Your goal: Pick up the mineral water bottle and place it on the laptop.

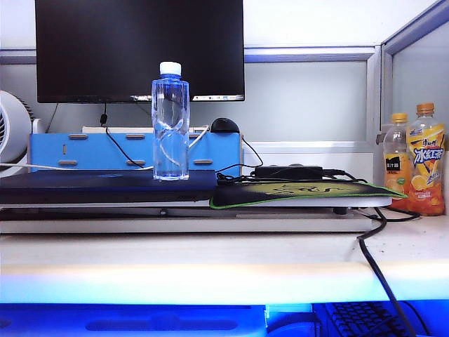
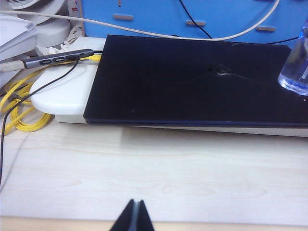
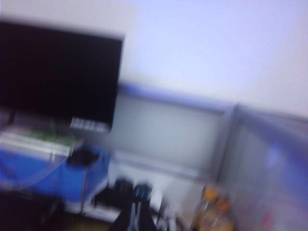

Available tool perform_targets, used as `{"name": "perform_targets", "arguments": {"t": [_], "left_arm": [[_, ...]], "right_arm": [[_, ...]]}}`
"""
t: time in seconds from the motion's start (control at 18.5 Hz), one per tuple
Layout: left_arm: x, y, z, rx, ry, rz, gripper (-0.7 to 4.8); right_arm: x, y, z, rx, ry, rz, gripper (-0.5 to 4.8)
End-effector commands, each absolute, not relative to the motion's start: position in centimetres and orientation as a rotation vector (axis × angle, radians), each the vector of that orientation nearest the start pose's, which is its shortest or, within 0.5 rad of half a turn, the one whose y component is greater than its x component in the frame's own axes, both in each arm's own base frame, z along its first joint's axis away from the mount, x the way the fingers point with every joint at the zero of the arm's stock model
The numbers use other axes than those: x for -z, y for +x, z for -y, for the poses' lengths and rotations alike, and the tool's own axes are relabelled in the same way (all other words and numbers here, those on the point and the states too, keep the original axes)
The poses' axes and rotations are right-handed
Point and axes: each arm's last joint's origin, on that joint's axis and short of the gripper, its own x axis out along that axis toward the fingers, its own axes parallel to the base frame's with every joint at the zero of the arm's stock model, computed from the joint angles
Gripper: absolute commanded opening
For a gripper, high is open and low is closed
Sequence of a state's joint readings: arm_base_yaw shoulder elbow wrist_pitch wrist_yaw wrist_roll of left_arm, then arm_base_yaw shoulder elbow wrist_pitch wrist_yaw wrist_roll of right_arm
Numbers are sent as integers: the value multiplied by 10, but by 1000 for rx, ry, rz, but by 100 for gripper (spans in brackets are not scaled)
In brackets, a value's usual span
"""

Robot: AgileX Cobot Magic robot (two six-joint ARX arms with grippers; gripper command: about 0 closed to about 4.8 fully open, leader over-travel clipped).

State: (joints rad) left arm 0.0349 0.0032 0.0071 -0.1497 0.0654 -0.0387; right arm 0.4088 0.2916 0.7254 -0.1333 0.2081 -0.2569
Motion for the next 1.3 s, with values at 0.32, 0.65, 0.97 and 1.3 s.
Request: {"name": "perform_targets", "arguments": {"t": [0.32, 0.65, 0.97, 1.3], "left_arm": [[-151, 96, -1, 30, -45, -146, -2], [-151, 96, -1, 30, -45, -146, -2], [-151, 96, -1, 30, -45, -146, -2], [-151, 96, -1, 30, -45, -146, -2]], "right_arm": [[-244, 88, -11, -94, -104, 119, 27], [-196, 89, 1, -113, -16, 40, 26], [-165, 95, 5, -88, 72, -79, 23], [-152, 97, -5, -152, 30, -137, 21]]}}
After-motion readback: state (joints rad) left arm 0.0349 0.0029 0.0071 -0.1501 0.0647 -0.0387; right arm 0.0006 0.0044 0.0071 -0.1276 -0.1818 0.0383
